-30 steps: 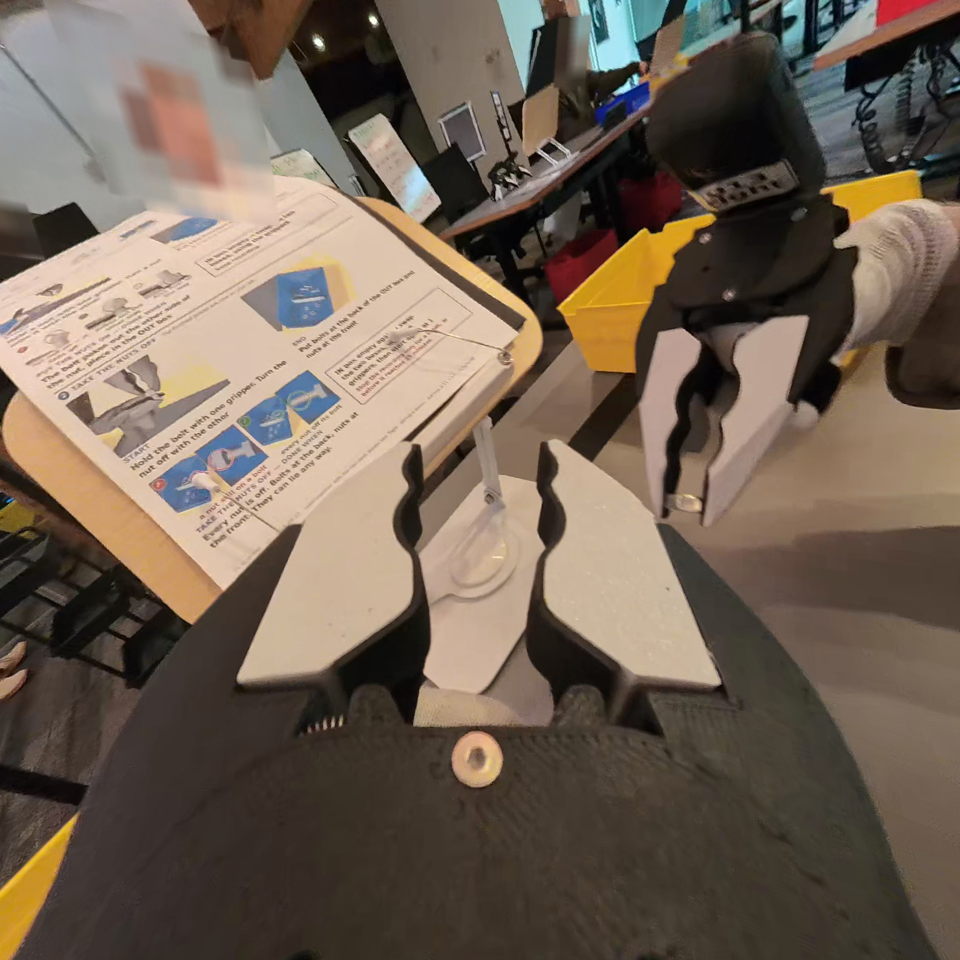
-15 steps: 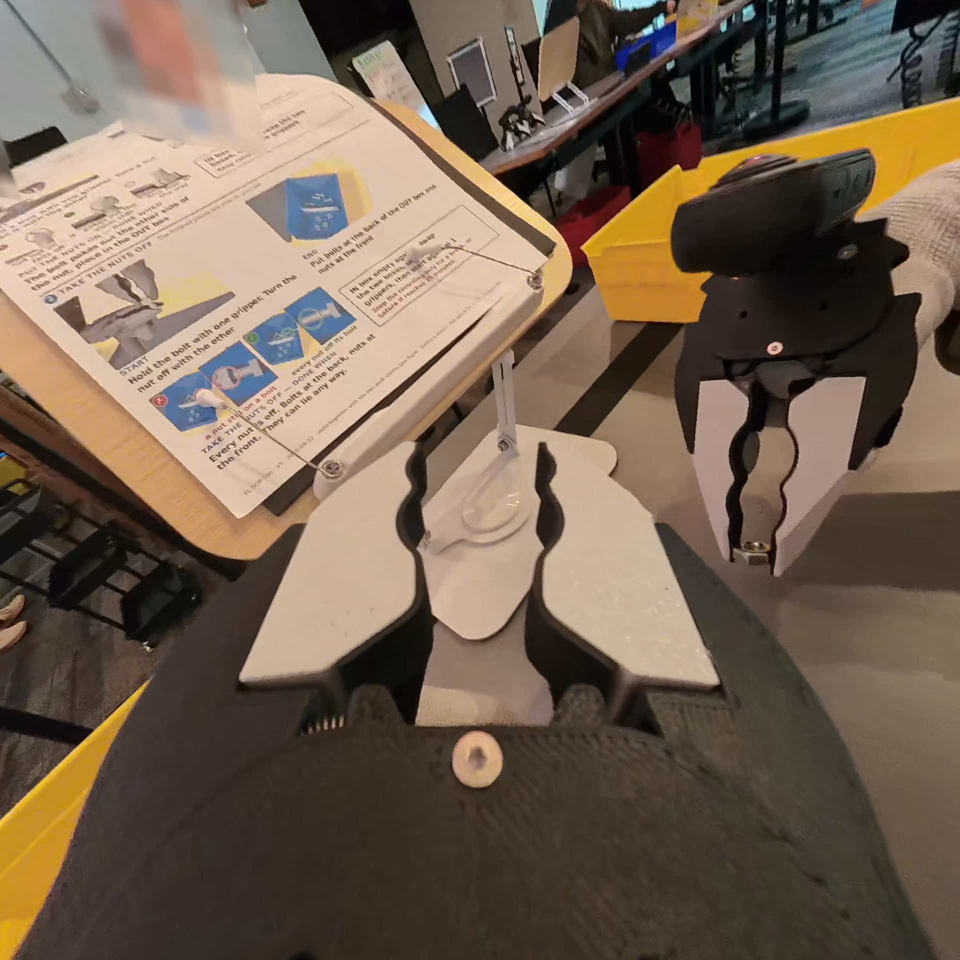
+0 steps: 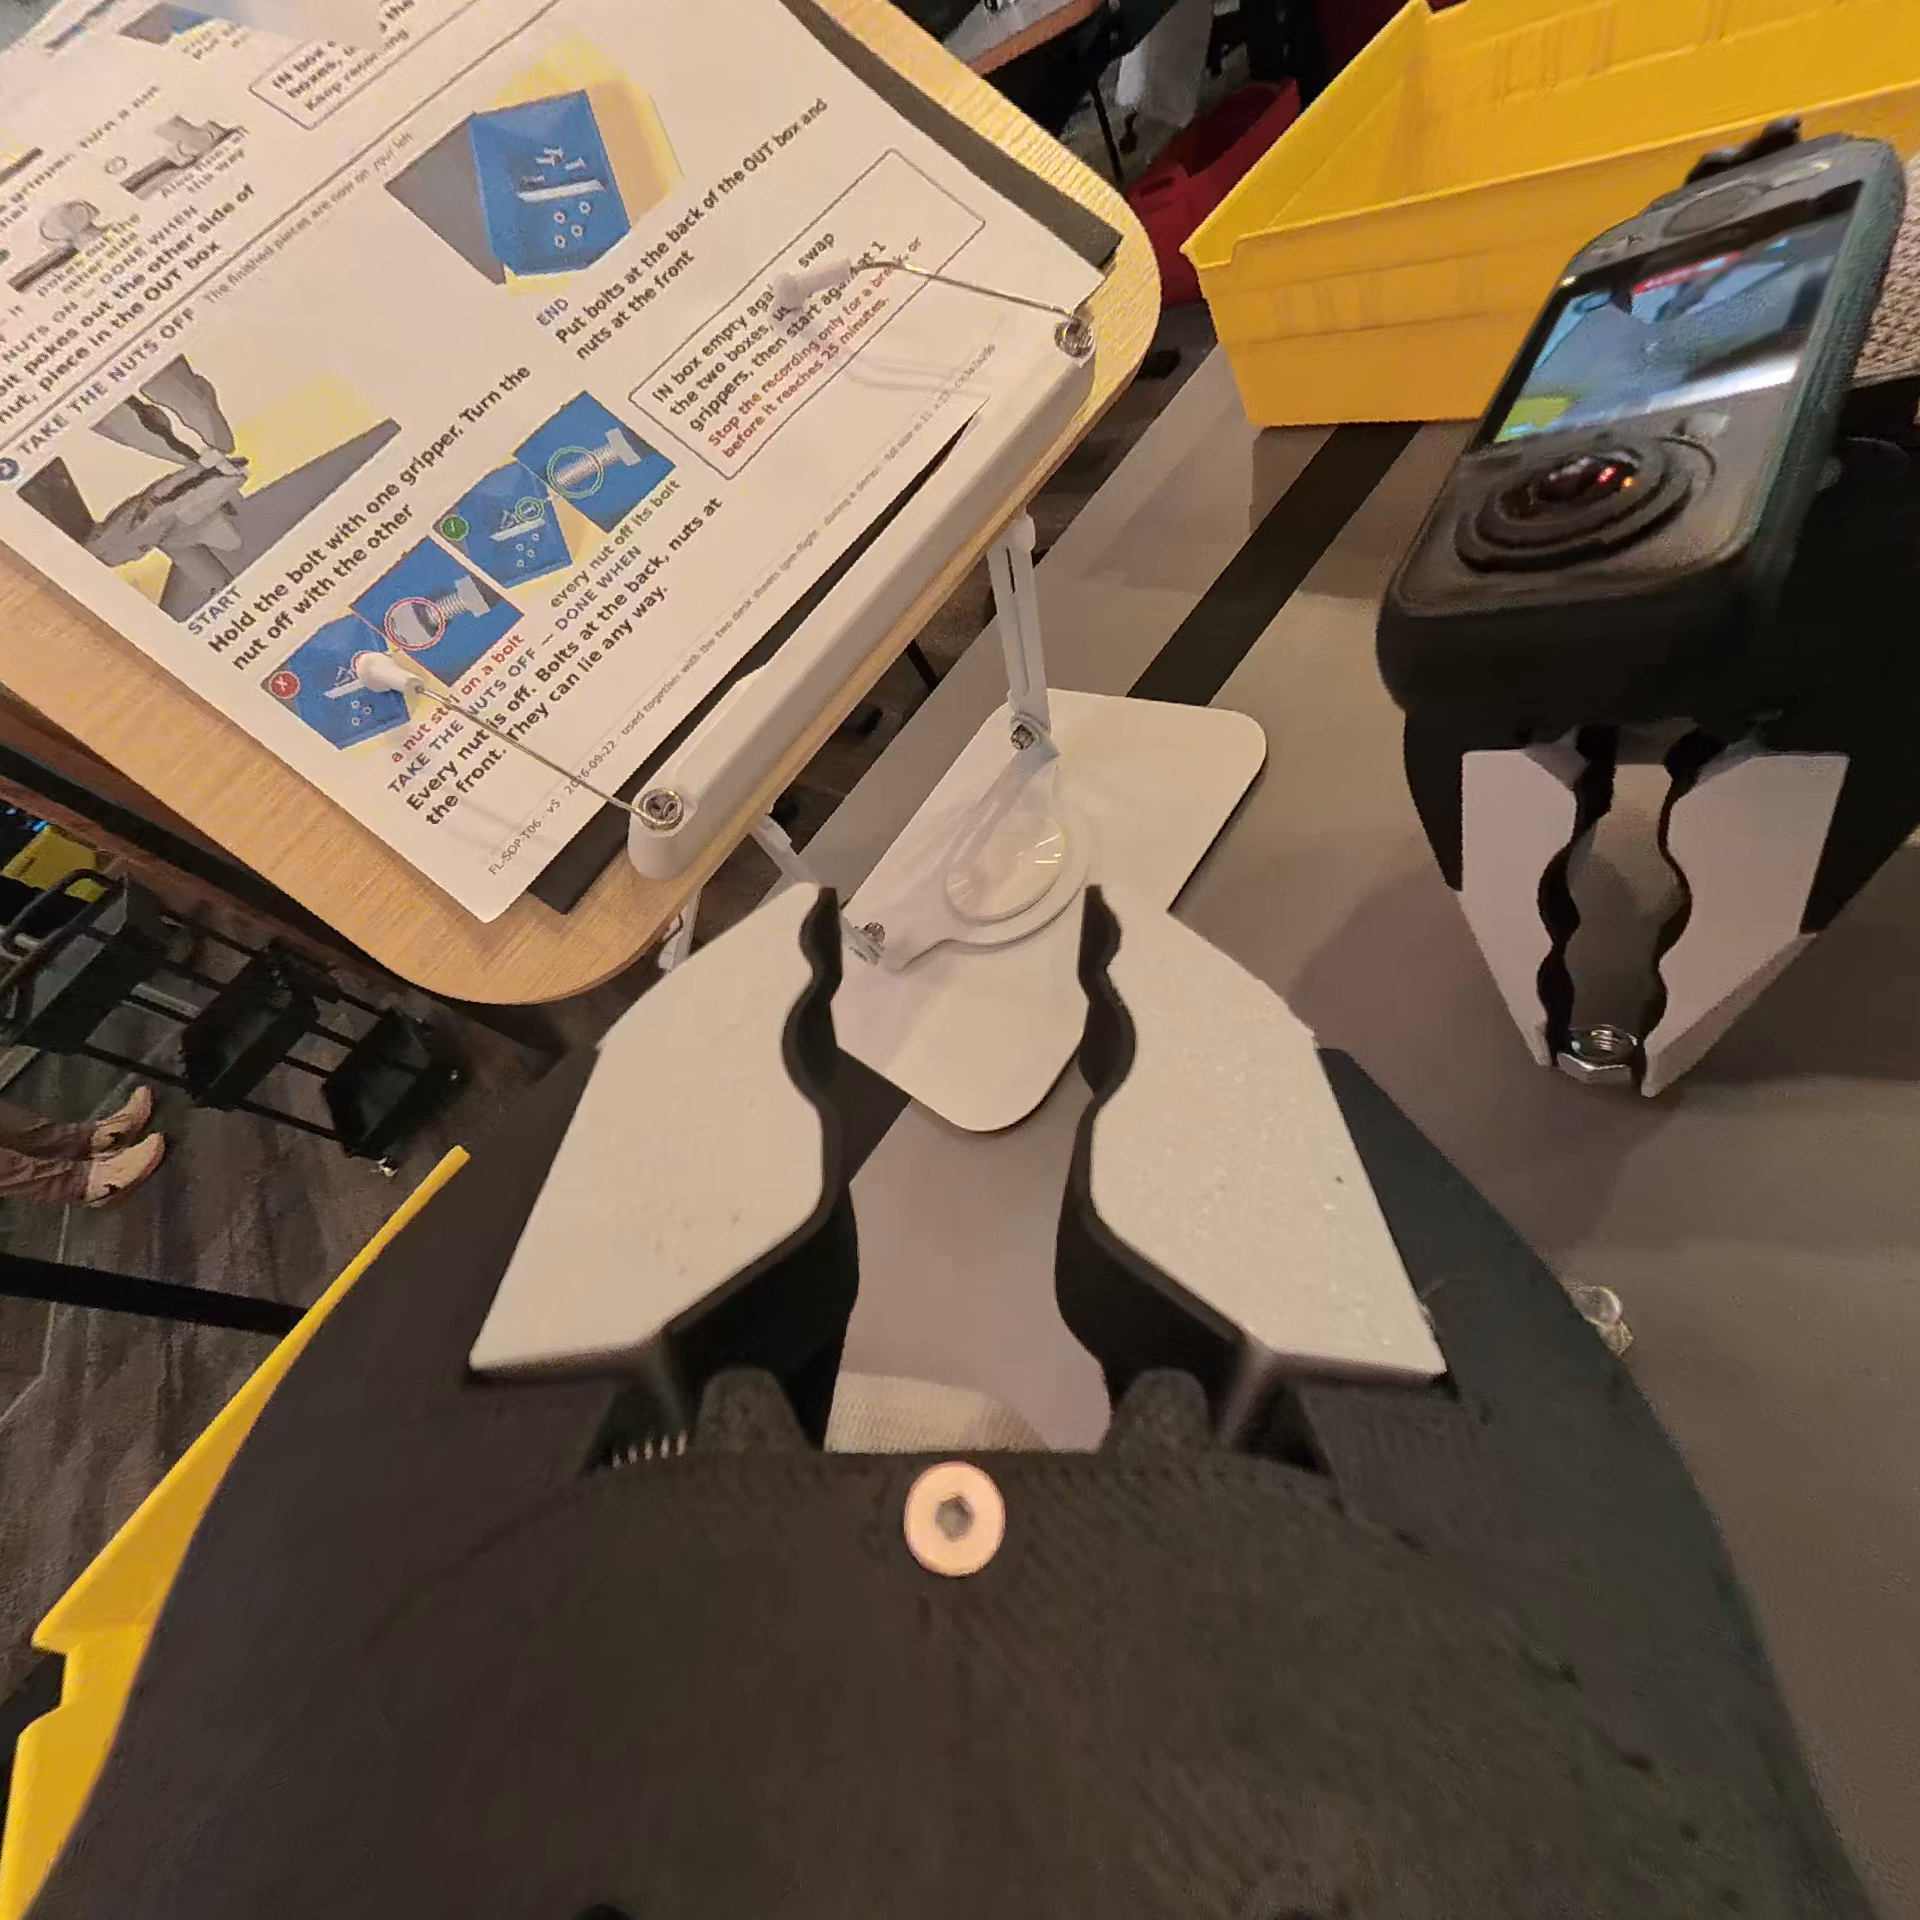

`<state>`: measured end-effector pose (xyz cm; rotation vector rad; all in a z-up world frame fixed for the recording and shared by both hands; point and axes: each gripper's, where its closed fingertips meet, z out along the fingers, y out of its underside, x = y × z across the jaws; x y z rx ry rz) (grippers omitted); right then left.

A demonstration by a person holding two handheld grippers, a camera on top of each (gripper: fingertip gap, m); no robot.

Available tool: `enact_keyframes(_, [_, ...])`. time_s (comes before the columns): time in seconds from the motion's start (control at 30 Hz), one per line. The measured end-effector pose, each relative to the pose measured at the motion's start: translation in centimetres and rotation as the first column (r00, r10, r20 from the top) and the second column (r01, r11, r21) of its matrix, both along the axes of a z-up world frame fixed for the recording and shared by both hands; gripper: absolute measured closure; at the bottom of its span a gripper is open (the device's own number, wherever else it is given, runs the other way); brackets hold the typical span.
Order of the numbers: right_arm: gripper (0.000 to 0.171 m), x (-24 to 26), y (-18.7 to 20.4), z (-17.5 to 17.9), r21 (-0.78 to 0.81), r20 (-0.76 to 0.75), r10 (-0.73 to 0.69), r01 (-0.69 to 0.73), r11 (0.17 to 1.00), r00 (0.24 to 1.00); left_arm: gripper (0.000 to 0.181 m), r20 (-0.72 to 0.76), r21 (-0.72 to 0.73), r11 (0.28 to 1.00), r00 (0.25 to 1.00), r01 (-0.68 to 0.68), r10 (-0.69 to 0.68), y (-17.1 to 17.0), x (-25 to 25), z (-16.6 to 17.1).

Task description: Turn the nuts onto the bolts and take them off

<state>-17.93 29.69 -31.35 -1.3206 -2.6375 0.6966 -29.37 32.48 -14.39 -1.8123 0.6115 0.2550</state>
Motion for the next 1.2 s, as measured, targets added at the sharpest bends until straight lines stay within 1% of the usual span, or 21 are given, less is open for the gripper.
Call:
enact_keyframes(0.03, [0.155, 0.0, 0.0, -0.3, 0.005, 0.012, 0.001, -0.001, 1.0, 1.0, 0.137, 0.002, -0.008, 1.0, 1.0, -0.002, 0.002, 0.0, 0.0, -0.1])
enact_keyframes(0.17, [0.155, -0.1, -0.2, -0.4, 0.011, 0.018, 0.007, -0.007, 1.0, 1.0, 0.137, 0.033, 0.02, 1.0, 0.999, 0.009, -0.01, -0.2, 0.1, 0.6])
enact_keyframes(0.3, [0.155, -0.1, -0.3, -0.4, 0.023, 0.026, 0.01, -0.011, 1.0, 1.0, 0.138, 0.014, 0.025, 1.0, 1.0, 0.003, -0.003, -0.3, 0.0, 0.8])
enact_keyframes(0.7, [0.155, -0.1, -0.4, -0.3, 0.049, 0.031, 0.014, -0.016, 0.999, 0.999, 0.138, -0.015, 0.006, 1.0, 1.0, 0.006, -0.006, 0.0, 0.2, 0.0])
enact_keyframes(0.83, [0.152, 0.0, -0.8, 0.2, 0.01, 0.017, 0.018, -0.018, 1.0, 1.0, 0.138, -0.006, 0.019, 1.0, 1.0, 0.005, -0.005, -0.1, 0.1, 0.3])
enact_keyframes(1.0, [0.149, 0.1, -0.6, 0.4, -0.001, 0.01, 0.009, -0.009, 1.0, 1.0, 0.138, -0.013, 0.025, 1.0, 1.0, -0.004, 0.005, -0.2, -0.1, 0.5])
enact_keyframes(1.2, [0.148, -0.1, -0.5, 2.3, -0.038, -0.068, -0.002, -0.001, 0.999, 0.998, 0.138, -0.009, 0.022, 1.0, 1.0, -0.005, 0.005, -0.2, -0.1, 0.4])
